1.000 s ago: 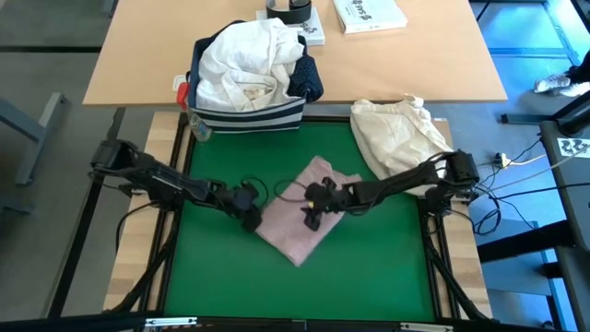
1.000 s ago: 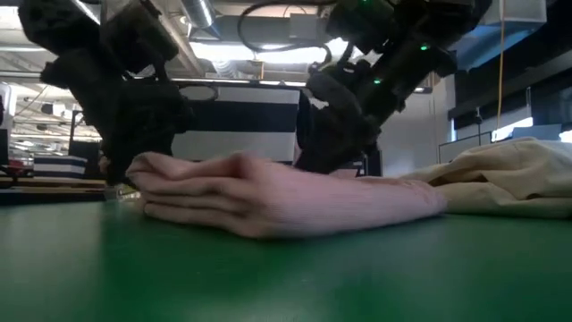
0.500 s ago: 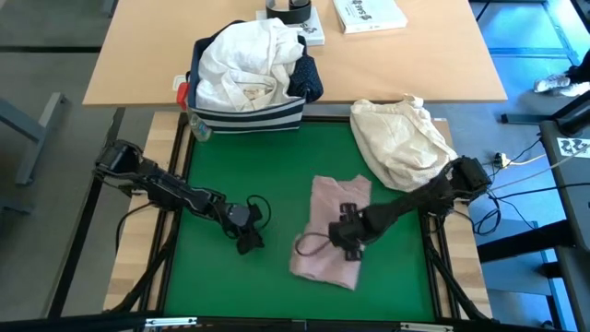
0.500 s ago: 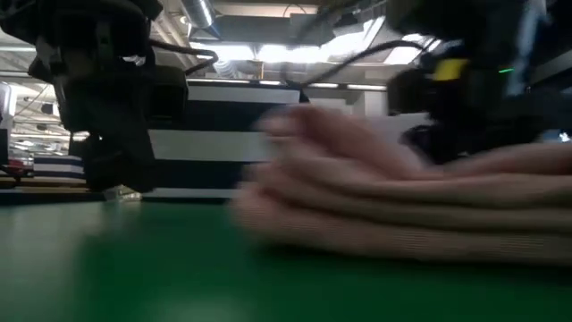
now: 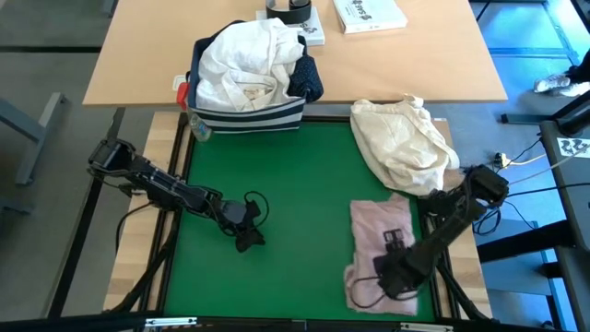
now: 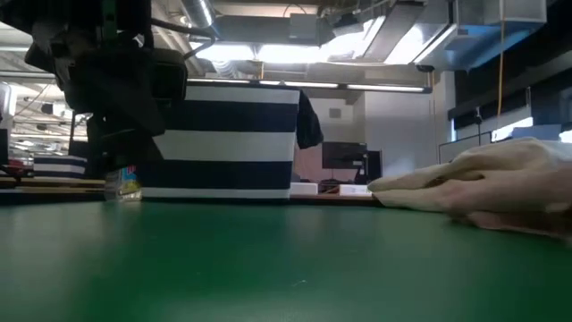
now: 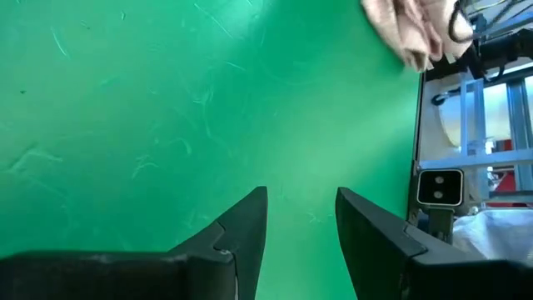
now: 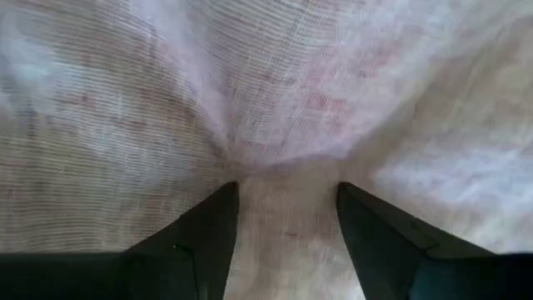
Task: Fold laundry
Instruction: Fold the red polo, then remove the white polo shirt from the blue laundry bin
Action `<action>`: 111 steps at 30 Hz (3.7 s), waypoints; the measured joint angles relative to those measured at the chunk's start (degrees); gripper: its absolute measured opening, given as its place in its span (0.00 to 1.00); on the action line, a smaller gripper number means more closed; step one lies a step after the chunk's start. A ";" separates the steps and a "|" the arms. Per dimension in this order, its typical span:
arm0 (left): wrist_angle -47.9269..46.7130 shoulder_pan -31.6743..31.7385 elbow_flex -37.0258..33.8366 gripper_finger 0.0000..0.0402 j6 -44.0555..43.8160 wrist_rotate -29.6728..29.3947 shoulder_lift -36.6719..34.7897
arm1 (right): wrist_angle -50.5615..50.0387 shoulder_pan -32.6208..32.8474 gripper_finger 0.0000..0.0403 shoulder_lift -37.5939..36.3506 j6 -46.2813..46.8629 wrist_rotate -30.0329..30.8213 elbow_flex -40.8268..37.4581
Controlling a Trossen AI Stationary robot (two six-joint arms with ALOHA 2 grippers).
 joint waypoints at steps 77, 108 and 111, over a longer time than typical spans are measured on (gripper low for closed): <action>-70.34 79.91 71.23 0.18 59.47 -10.47 16.81 | 36.92 -85.90 0.51 -13.75 -60.35 1.72 16.90; -69.00 59.35 105.06 0.01 68.35 13.61 11.10 | 65.29 -81.81 0.51 -3.65 -42.11 -6.06 19.55; -68.94 57.65 105.66 0.01 68.24 14.07 11.10 | 65.53 -80.78 0.51 -1.36 -42.06 -8.46 22.54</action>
